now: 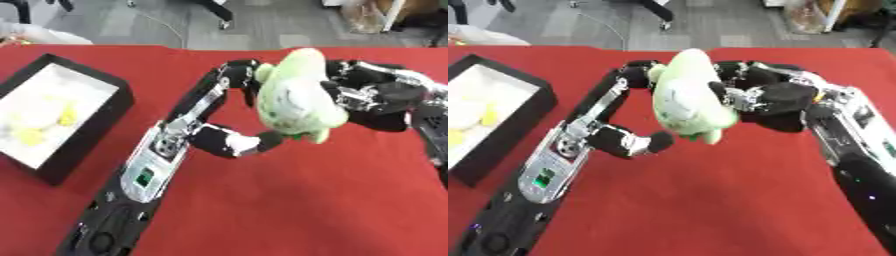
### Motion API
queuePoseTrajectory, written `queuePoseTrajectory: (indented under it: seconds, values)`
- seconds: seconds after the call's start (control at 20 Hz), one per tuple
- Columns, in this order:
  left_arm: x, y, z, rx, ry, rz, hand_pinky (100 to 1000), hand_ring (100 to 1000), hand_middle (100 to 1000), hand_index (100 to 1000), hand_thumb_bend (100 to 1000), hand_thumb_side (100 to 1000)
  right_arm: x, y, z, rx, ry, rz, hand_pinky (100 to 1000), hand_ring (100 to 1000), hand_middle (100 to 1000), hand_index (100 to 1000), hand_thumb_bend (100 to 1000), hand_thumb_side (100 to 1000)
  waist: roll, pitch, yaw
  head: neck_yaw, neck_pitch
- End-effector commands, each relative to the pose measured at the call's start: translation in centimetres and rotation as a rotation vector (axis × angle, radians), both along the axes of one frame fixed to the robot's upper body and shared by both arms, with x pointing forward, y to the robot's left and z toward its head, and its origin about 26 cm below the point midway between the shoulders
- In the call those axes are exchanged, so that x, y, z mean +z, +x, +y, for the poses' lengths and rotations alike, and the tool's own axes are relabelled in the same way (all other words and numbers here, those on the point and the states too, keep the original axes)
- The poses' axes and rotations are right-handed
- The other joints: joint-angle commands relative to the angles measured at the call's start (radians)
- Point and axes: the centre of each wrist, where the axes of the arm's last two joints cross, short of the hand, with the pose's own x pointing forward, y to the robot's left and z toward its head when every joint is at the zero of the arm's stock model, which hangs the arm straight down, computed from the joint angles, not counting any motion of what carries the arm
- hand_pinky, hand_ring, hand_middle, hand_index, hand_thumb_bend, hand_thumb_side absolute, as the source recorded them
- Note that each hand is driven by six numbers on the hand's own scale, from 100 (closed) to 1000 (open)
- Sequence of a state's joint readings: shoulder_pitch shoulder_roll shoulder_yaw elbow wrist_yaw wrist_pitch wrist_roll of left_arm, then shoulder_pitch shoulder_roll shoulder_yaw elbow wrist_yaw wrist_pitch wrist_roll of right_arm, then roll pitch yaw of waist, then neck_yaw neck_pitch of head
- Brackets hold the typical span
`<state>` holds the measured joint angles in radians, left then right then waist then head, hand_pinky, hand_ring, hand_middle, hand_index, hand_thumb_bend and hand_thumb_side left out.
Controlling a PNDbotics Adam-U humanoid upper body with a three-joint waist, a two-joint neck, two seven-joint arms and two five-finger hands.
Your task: Pick up the objects with one hand, pass them to the other hand, and then place them into the box on the other side of the table.
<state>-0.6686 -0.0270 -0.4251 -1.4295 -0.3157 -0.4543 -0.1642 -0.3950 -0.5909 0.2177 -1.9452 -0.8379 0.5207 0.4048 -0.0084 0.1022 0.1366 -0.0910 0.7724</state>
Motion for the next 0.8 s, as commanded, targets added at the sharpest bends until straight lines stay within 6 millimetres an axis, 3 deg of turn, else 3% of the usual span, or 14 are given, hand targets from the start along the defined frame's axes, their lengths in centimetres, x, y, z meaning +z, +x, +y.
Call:
queuePoseTrajectory:
  seconds: [0.05, 0.8]
  values:
    - [1.5, -0.1, 0.0, -0.001, -0.052, -0.027, 435, 515, 640, 795, 552, 606, 0.5, 0.2, -0.2, 0.000, -0.004, -0.011, 636, 554, 320, 250, 100, 100, -0.014, -0.006, -0.003, -0.001, -0.002]
    - [2.7, -0.6, 0.8, -0.008, -0.161, 0.005, 422, 483, 566, 717, 501, 563, -0.4, 1.6, -0.3, 0.026, -0.081, -0.006, 639, 560, 326, 252, 100, 100, -0.004, -0.008, -0.026, -0.004, -0.002]
